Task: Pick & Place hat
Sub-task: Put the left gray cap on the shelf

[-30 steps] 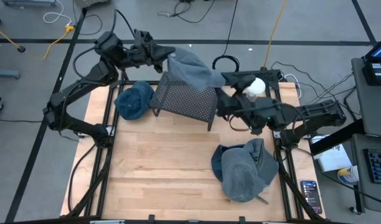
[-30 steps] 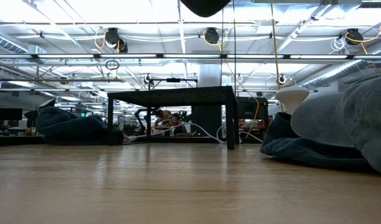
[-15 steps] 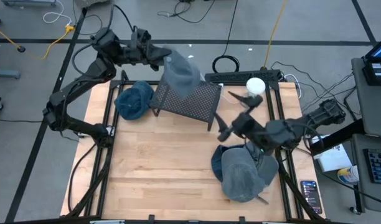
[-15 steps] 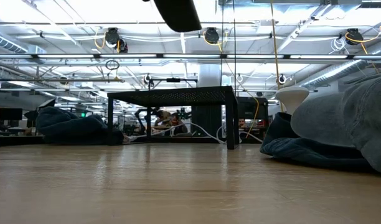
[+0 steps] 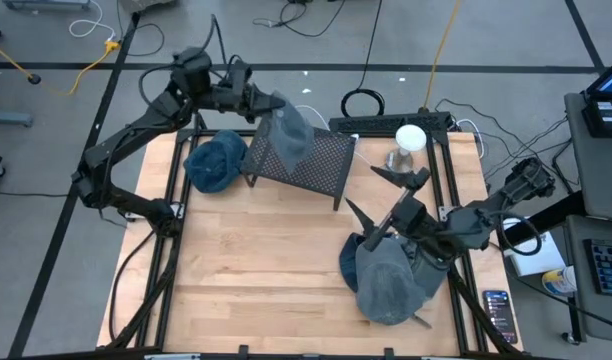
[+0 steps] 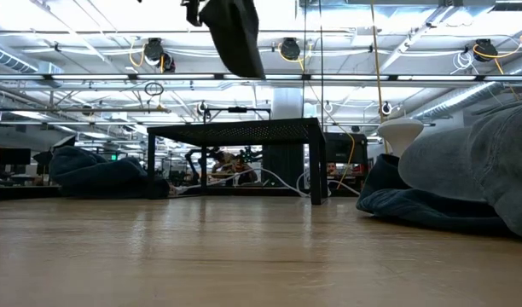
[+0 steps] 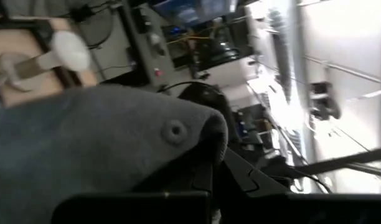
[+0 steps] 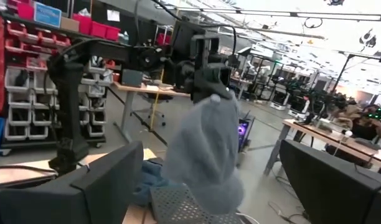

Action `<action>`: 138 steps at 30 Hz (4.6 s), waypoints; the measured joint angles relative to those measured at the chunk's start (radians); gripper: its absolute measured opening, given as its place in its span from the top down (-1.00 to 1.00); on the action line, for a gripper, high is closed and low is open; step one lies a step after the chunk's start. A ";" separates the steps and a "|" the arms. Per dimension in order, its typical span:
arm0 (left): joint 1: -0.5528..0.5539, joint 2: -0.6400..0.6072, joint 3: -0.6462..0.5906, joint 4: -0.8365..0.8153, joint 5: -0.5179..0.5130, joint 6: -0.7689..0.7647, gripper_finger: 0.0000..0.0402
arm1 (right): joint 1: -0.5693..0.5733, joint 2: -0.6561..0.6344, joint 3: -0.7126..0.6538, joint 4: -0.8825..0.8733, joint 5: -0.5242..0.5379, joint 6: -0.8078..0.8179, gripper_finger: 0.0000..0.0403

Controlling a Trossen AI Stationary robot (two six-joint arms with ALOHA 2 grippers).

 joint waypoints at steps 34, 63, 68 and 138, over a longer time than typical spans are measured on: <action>-0.244 0.483 0.802 -0.945 -0.152 0.847 1.00 | 0.033 -0.005 0.000 0.036 0.085 -0.352 -0.83; -0.163 0.598 0.806 -0.954 0.010 1.522 1.00 | 0.033 -0.006 -0.001 0.037 0.099 -0.278 -0.82; -0.174 0.600 0.807 -0.987 -0.133 1.646 1.00 | 0.033 -0.005 -0.001 0.037 0.100 -0.273 -0.82; -0.240 0.701 0.799 -1.235 -0.719 1.146 -0.53 | 0.031 -0.005 -0.002 0.036 0.099 -0.298 -0.82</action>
